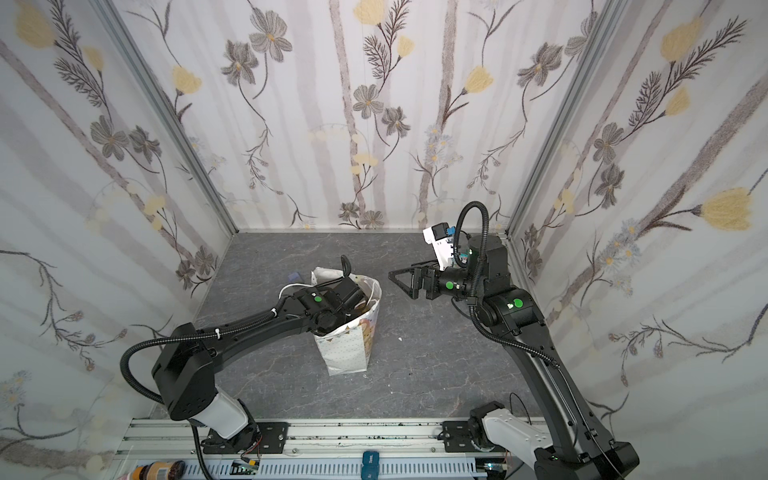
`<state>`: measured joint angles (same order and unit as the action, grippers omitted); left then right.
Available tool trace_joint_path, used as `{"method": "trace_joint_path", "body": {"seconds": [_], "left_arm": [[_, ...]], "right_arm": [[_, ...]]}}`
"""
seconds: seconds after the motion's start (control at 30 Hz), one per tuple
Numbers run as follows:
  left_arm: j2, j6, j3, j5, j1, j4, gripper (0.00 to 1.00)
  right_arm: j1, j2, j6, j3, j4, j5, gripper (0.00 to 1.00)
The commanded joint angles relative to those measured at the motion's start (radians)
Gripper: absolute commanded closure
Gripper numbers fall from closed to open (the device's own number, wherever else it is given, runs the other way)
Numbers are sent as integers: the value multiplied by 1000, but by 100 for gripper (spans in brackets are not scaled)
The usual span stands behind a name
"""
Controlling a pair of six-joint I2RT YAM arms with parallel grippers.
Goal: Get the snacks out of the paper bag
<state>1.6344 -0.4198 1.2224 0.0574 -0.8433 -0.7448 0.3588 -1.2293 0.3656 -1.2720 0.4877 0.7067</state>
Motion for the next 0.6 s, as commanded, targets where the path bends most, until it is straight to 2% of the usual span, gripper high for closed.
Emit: {"method": "trace_joint_path", "body": {"seconds": [0.0, 0.13, 0.2, 0.57], "left_arm": [[37, -3, 3, 21, 5, 36, 20], [78, -2, -3, 19, 4, 50, 19], [85, -5, -14, 18, 5, 64, 22], [54, -6, -17, -5, 5, 87, 70]], "right_arm": [[3, -5, 7, -3, -41, 2, 0], [3, -6, 6, -5, -38, 2, 1], [3, -4, 6, -5, -38, -1, 0], [5, -10, 4, 6, -38, -9, 0]]}}
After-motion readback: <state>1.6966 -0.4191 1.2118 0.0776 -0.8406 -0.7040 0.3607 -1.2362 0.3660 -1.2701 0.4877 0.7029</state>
